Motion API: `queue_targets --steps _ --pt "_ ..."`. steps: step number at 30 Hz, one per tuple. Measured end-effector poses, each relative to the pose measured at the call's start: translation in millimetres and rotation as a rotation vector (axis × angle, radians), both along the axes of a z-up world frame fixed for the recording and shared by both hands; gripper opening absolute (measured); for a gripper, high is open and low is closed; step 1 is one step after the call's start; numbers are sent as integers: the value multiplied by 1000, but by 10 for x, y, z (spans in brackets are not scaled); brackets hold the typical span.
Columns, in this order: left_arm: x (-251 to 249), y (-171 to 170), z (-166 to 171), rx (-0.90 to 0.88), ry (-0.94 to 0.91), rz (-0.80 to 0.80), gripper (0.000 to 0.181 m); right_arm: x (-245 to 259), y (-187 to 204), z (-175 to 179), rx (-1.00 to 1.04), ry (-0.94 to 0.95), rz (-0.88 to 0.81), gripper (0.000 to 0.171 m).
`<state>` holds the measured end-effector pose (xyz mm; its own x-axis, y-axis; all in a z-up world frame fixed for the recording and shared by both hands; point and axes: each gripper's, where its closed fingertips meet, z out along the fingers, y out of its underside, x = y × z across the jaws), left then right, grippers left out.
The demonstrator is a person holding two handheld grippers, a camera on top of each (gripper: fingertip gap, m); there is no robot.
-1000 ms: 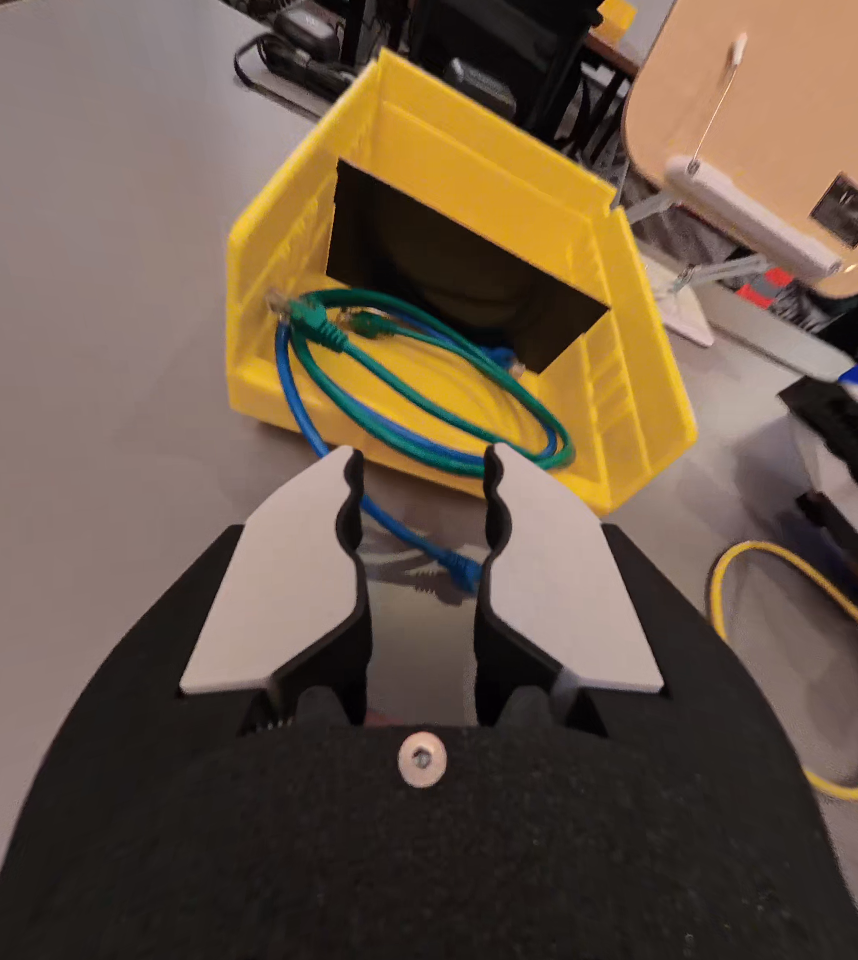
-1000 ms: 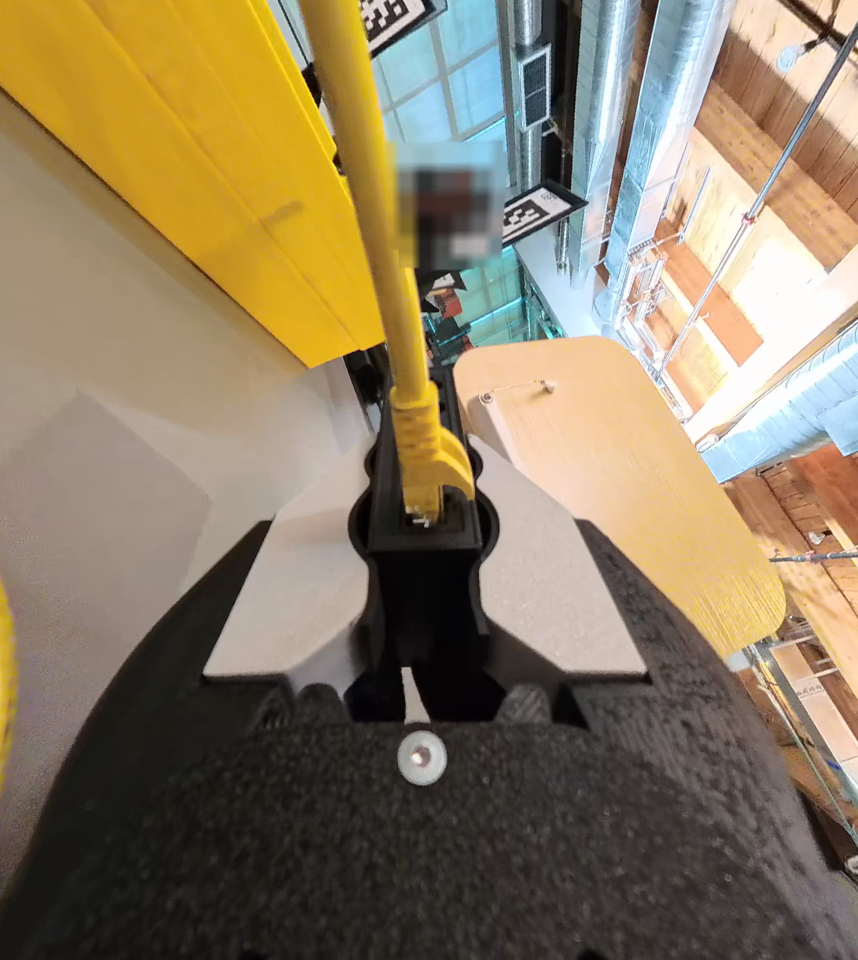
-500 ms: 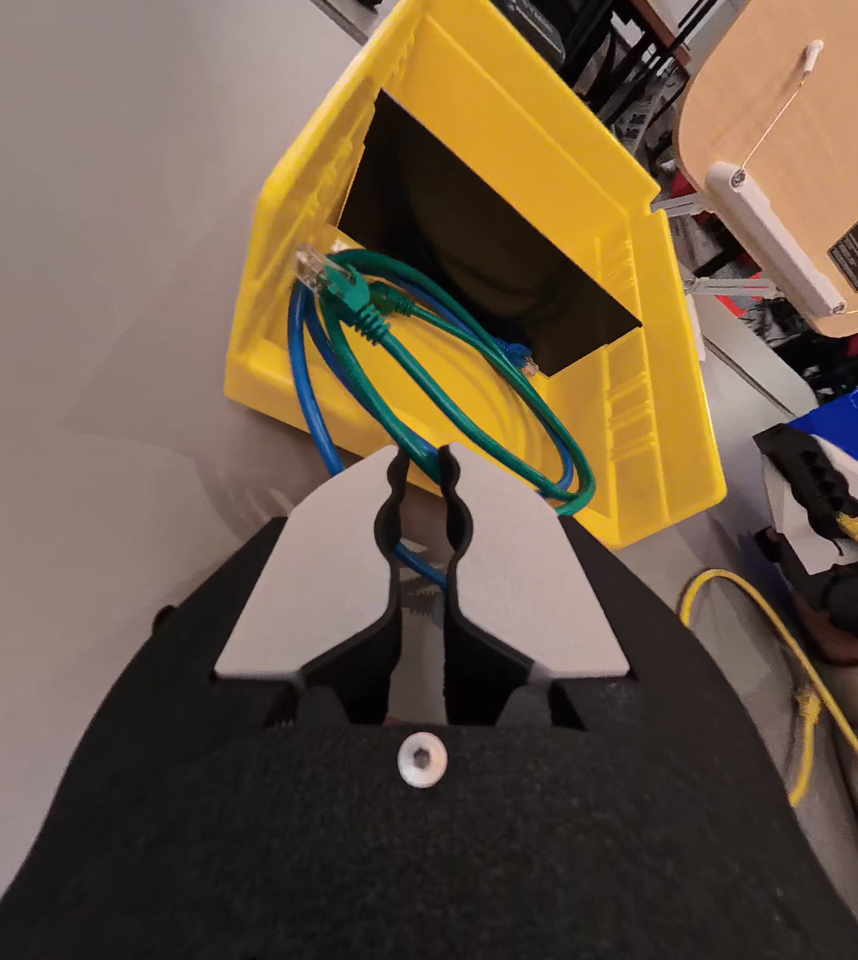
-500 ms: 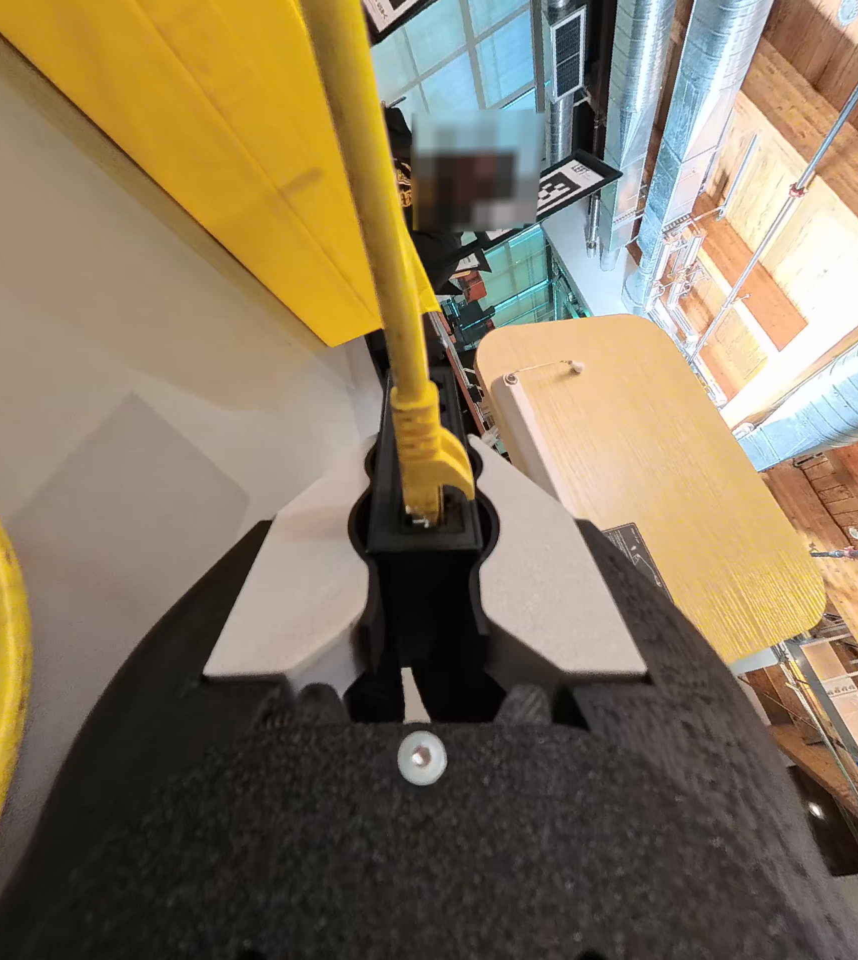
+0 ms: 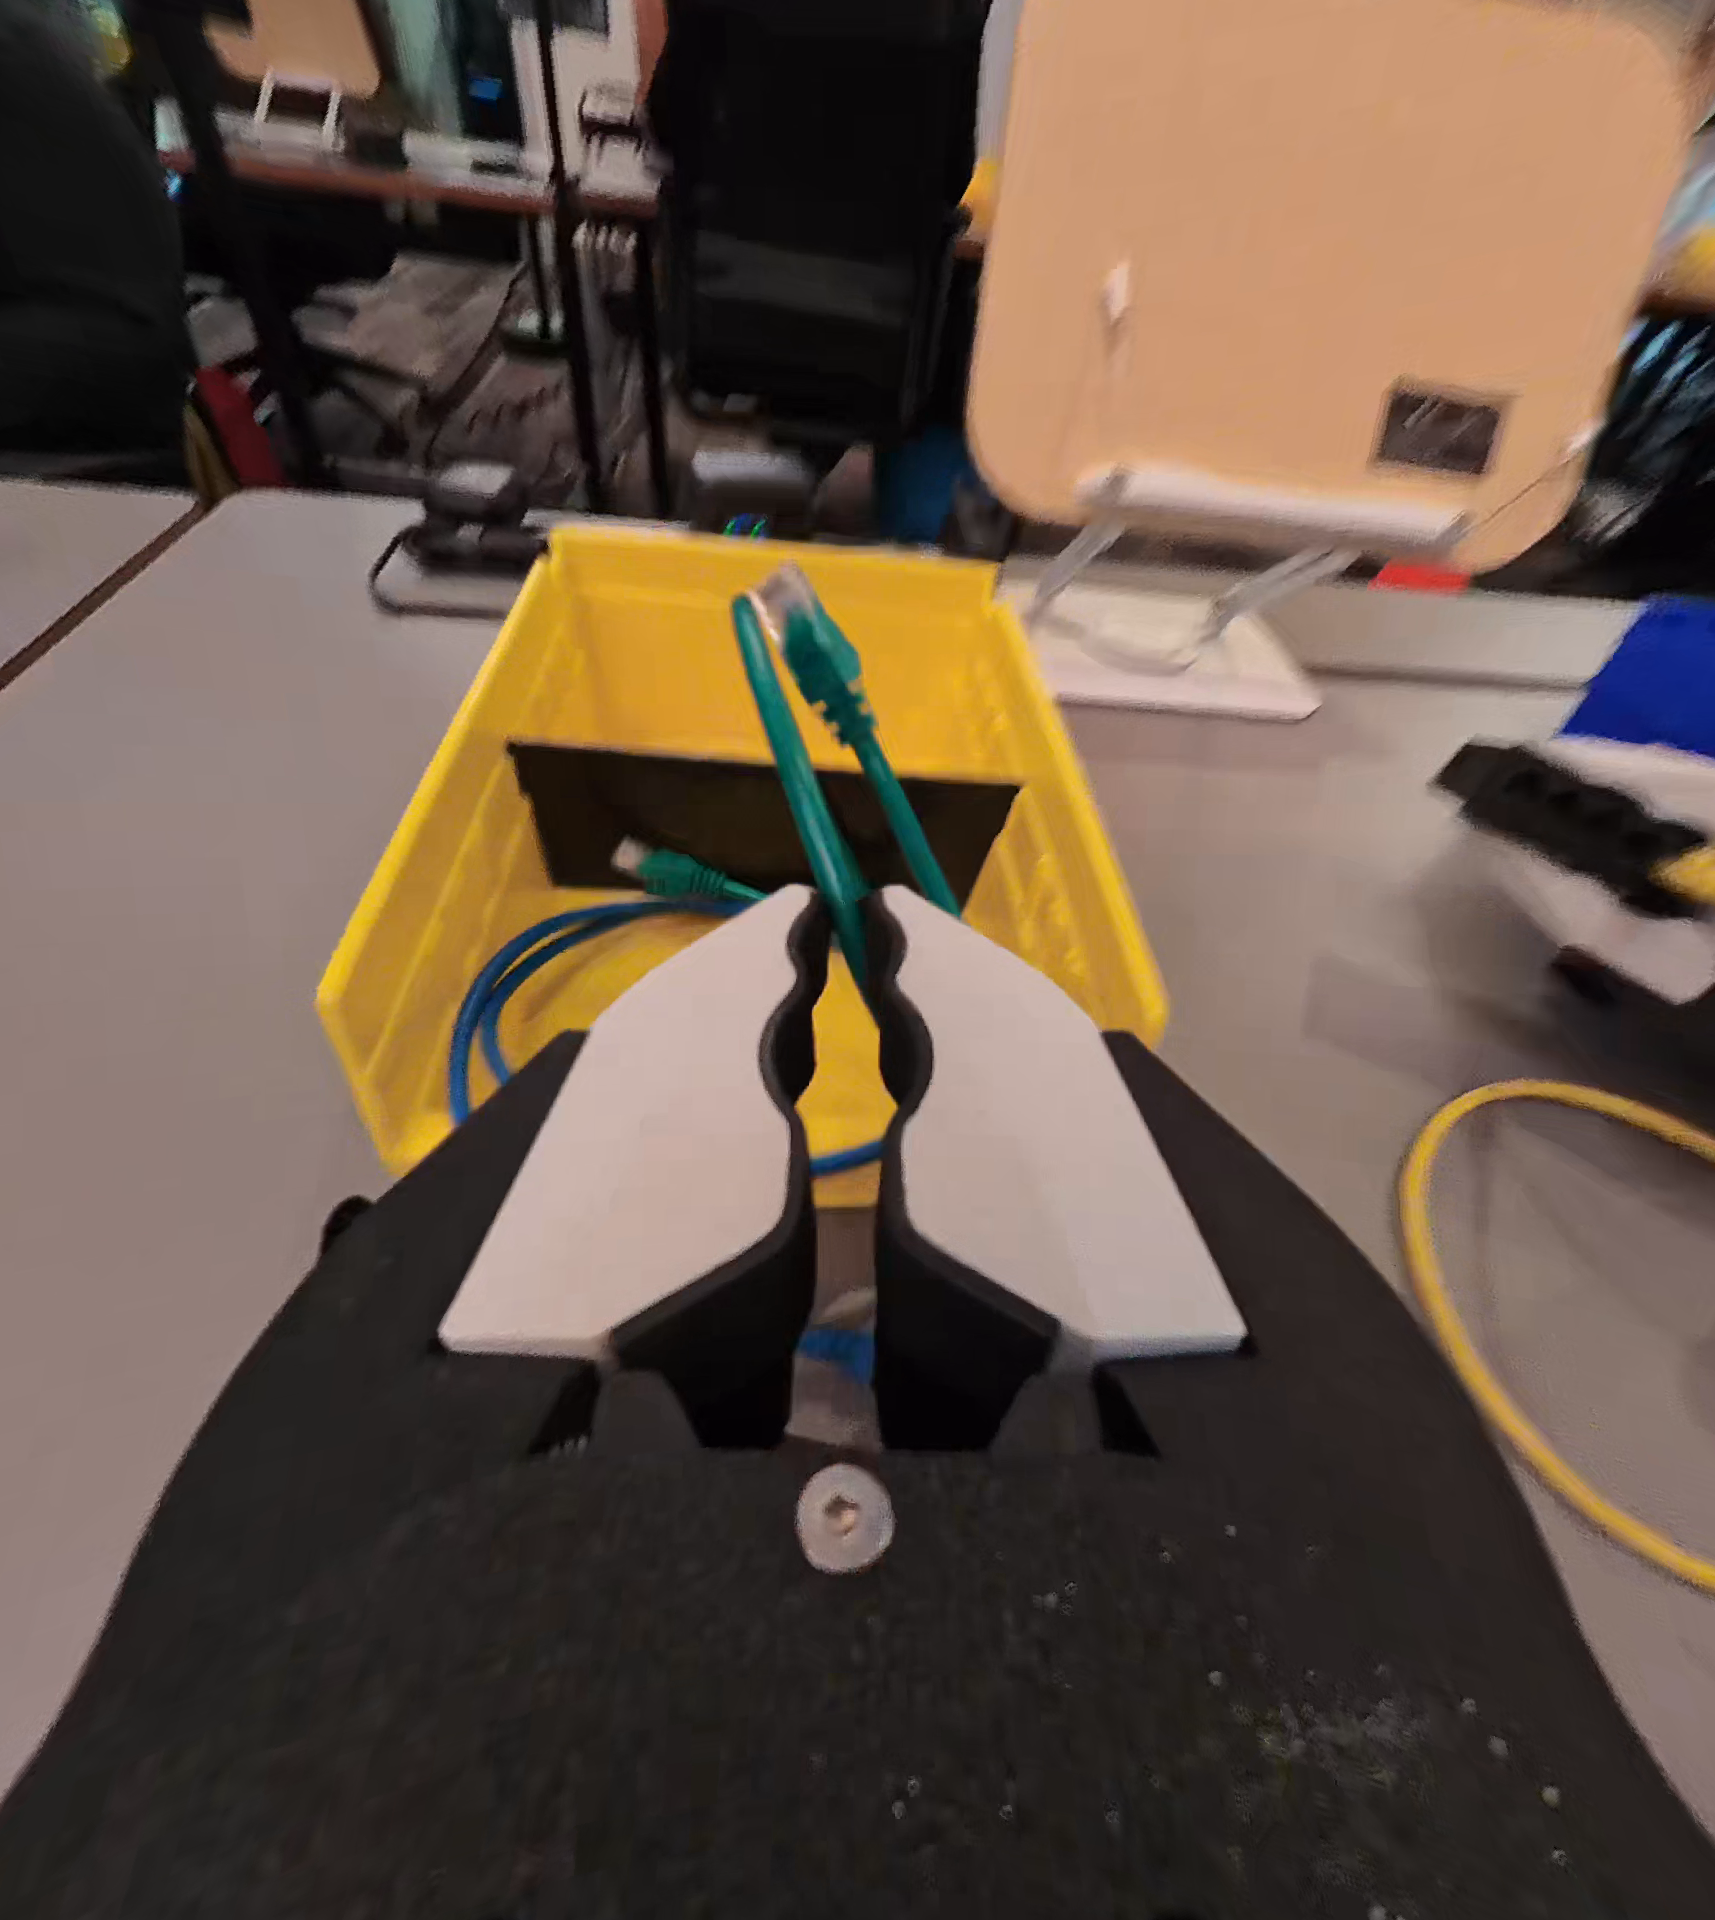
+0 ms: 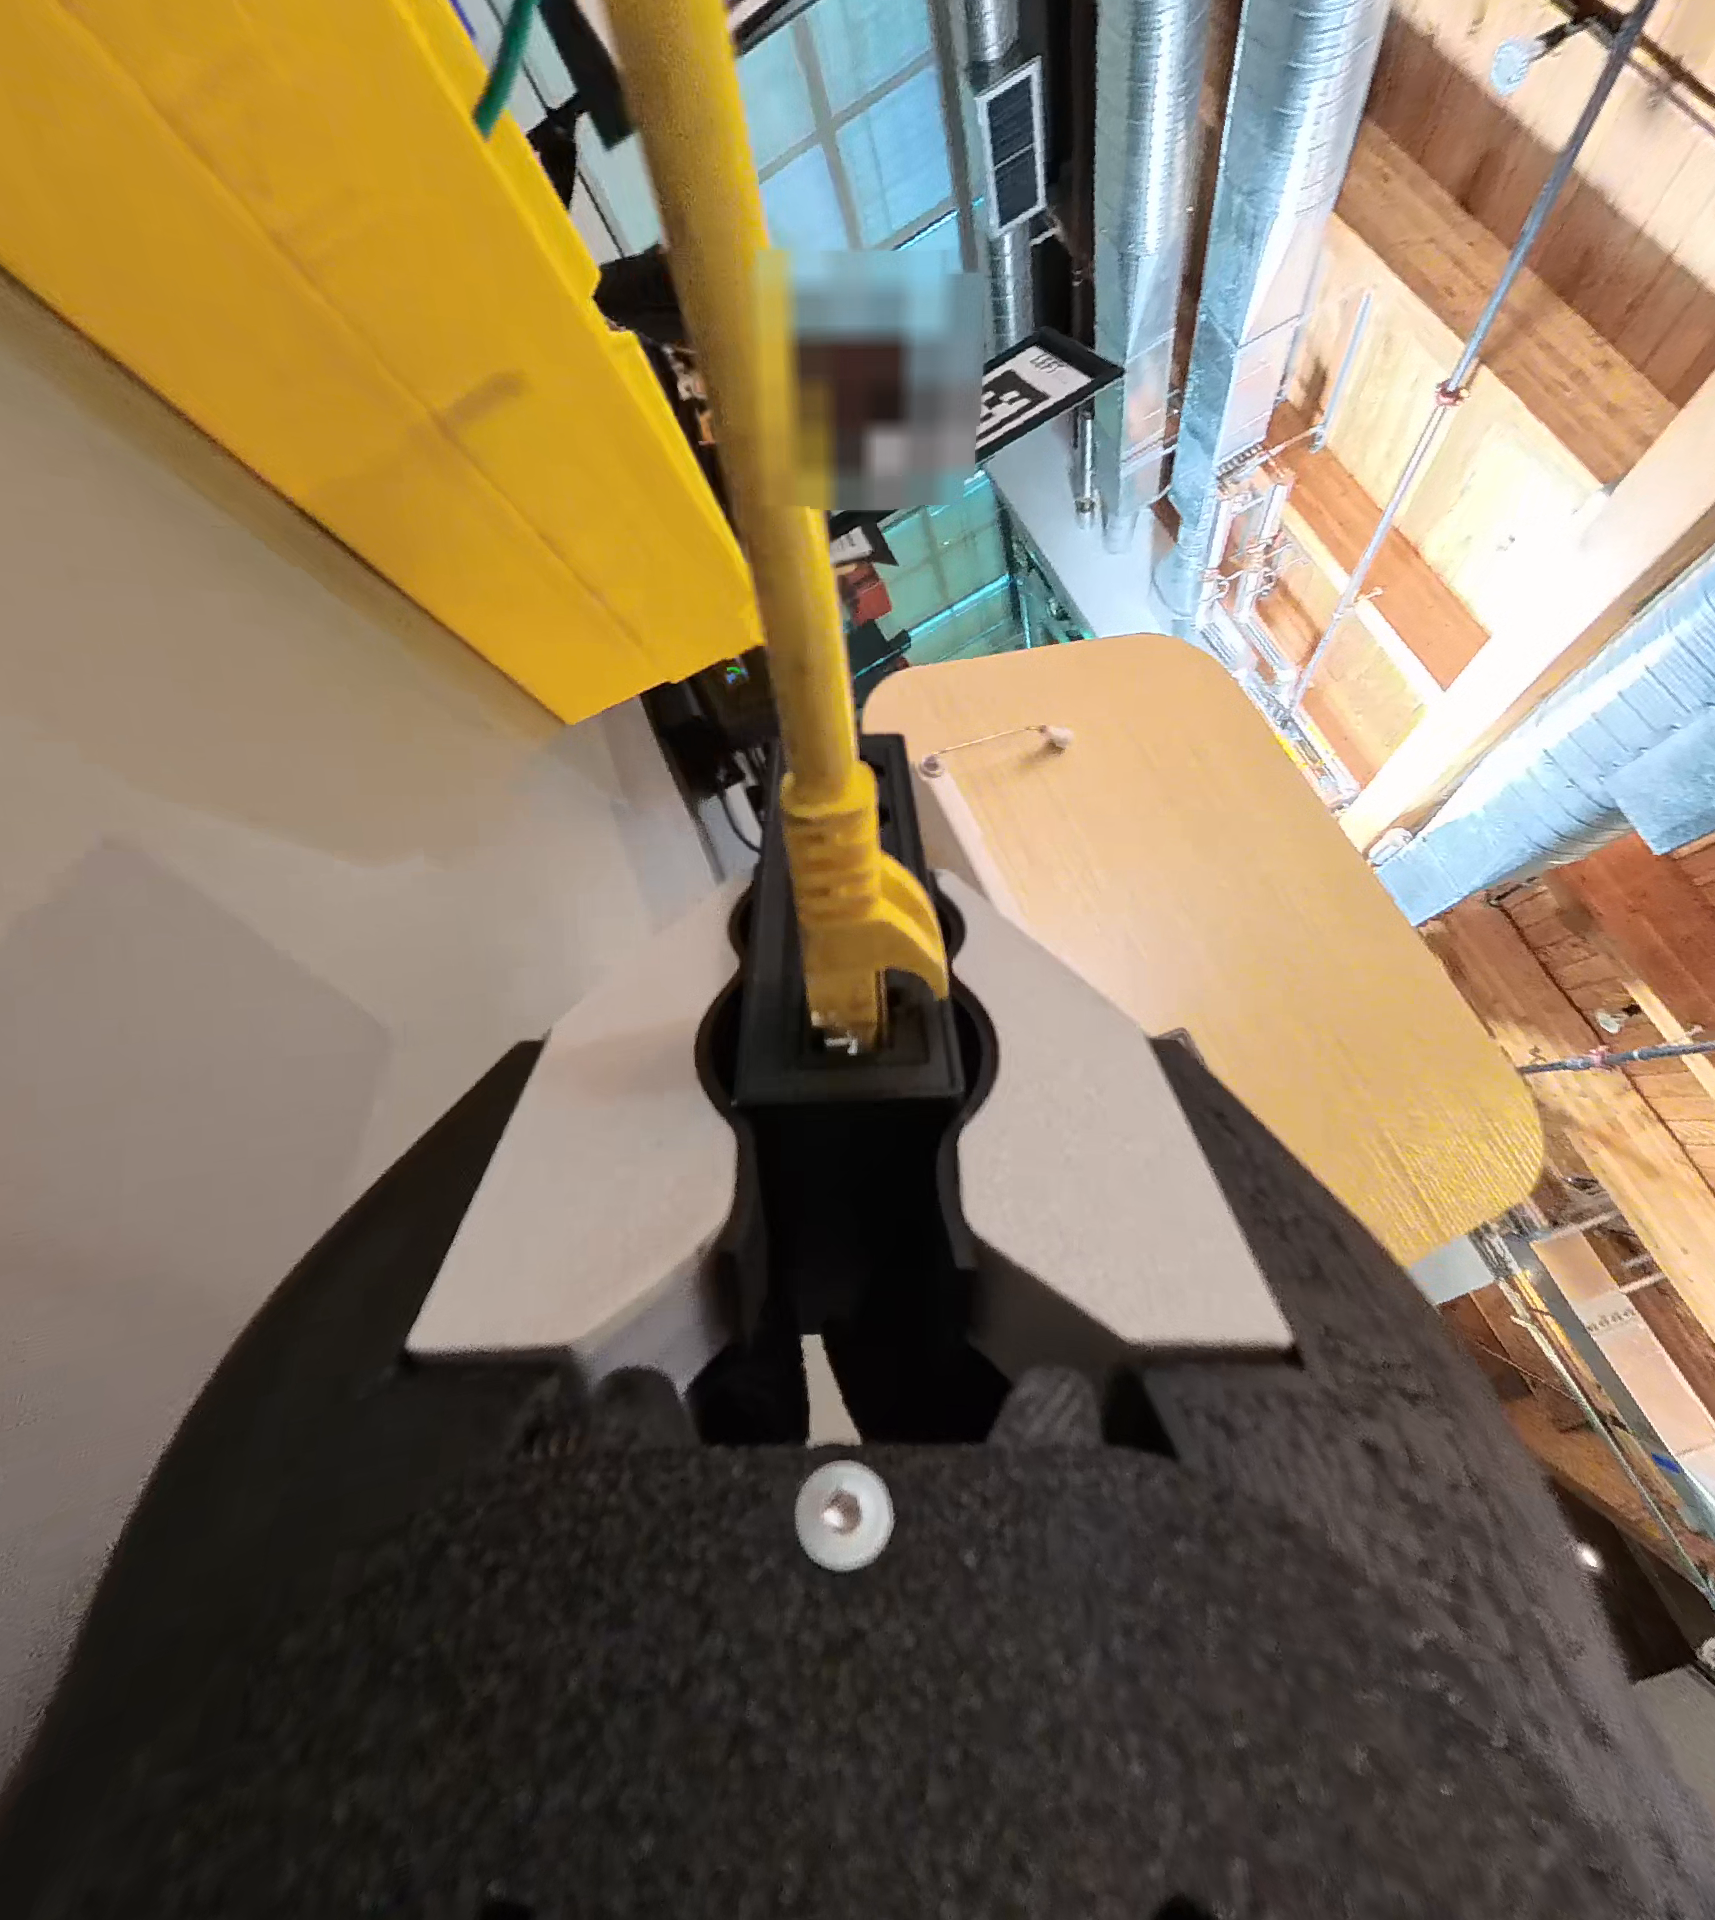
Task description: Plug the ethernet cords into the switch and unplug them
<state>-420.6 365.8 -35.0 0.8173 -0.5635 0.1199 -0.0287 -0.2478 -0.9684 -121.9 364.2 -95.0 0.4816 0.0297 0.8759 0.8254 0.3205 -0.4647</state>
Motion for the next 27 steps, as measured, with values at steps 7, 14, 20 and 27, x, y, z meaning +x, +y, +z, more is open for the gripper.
queue_targets --steps 7,14,20,27 --pt "49 -581 1012 188 -408 -220 5 102 -2 64 8 58 -24 27" --pt "127 -1078 1290 -113 -886 -629 4 213 -19 160 22 147 -38 27" --pt "812 -1059 214 -609 -788 -745 5 277 -21 194 24 187 -45 27" --pt "1196 -817 -909 -723 -223 -666 5 249 -30 192 30 171 -39 28"
